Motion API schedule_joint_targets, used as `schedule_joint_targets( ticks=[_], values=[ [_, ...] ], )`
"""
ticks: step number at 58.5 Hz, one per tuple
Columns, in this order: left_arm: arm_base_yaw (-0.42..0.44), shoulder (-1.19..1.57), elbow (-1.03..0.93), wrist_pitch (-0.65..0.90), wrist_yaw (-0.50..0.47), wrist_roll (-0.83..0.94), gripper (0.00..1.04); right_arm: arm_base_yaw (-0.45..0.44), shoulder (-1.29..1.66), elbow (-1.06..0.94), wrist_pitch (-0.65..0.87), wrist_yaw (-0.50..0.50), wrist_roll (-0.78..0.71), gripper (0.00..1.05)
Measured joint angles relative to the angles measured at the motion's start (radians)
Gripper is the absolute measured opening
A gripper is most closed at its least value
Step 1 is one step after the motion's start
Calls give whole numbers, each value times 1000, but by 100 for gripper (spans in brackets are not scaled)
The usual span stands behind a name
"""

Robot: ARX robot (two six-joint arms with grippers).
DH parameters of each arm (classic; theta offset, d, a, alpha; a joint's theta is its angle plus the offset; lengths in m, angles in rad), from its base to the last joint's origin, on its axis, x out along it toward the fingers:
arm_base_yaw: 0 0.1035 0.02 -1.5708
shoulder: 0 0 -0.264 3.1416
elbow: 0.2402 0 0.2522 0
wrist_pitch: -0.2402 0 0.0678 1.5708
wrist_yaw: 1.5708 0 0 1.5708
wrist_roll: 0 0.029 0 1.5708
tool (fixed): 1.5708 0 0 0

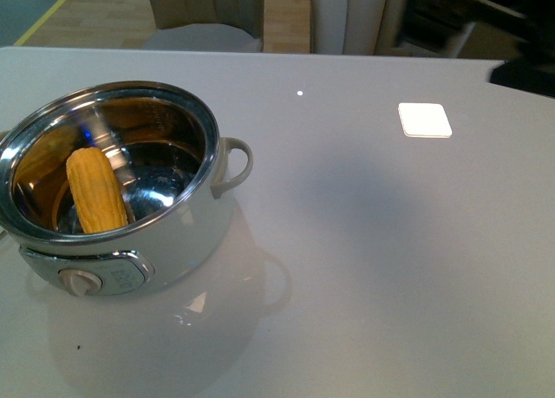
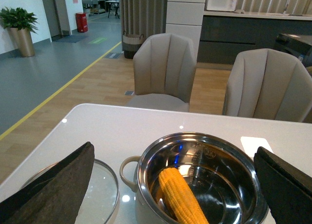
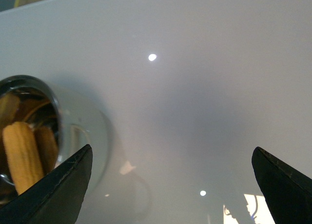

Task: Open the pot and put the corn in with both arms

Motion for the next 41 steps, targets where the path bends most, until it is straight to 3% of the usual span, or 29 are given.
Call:
schedule_joint_targets(
  ticks=[14, 27, 32, 36, 41],
  values=[
    [0, 0, 0, 0, 0, 0, 98, -110, -377, -269, -100, 21, -100, 96],
    [0, 0, 0, 0, 0, 0, 98, -129, -480, -306, -105, 35, -132, 96],
    [0, 0, 0, 0, 0, 0, 98, -132, -474, -445, 271, 131, -250, 83],
    [0, 0, 0, 0, -1, 0, 98, -148, -493, -551, 519, 130, -318, 72],
    [0, 0, 0, 0, 0, 0, 98, -182, -563, -630, 705, 104, -378, 55]
  ],
)
